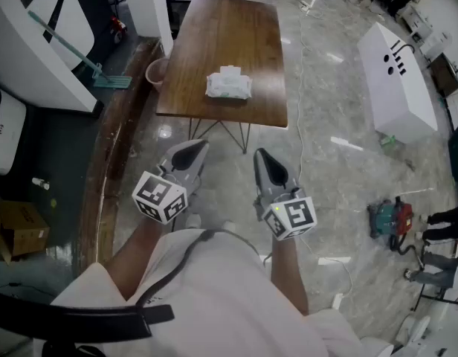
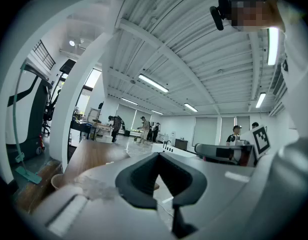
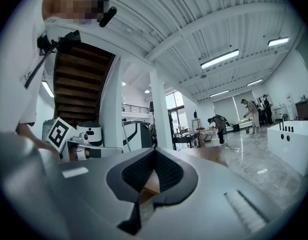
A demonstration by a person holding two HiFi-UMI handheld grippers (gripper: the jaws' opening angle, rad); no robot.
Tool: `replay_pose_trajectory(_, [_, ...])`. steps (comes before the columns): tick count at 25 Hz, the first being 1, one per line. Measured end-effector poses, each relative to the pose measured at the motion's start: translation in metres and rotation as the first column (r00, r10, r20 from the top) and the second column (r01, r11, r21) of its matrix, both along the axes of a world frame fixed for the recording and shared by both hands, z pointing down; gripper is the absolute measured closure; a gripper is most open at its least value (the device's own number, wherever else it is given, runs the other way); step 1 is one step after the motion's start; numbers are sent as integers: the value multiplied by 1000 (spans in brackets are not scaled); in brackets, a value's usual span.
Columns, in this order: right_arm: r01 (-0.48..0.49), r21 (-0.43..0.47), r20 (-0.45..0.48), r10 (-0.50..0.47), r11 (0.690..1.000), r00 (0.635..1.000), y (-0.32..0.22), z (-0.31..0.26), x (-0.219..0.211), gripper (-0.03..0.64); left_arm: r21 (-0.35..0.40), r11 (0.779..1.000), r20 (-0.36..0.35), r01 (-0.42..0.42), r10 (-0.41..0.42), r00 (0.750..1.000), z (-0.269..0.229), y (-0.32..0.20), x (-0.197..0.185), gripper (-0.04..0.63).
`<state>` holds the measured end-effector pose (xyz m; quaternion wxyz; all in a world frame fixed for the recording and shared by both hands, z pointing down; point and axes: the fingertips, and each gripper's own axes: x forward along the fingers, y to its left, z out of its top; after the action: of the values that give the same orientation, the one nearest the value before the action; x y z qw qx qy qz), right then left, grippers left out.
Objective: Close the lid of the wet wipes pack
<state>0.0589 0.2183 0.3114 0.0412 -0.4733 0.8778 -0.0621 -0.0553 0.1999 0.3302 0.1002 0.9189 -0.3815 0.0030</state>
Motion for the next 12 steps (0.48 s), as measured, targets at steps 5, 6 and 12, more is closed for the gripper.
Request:
replay_pose_trajectory(5, [6,3,-11,-6,1000,1000,-3,2,-3,609,-3,1000,5,-1,1,1000,3,-5,-1,592])
replay_pose_trajectory(6, [7,4,-14,-7,1000,1000,-4,2,-4,609,-5,1000,4,-2,2,1000,3,-6,-2,592])
replay_pose_trajectory(12, [27,-31,25,-26,999,999,-7,9,-7,609,-12,1000,-1,-11,11,1000,6,-10,-4,591])
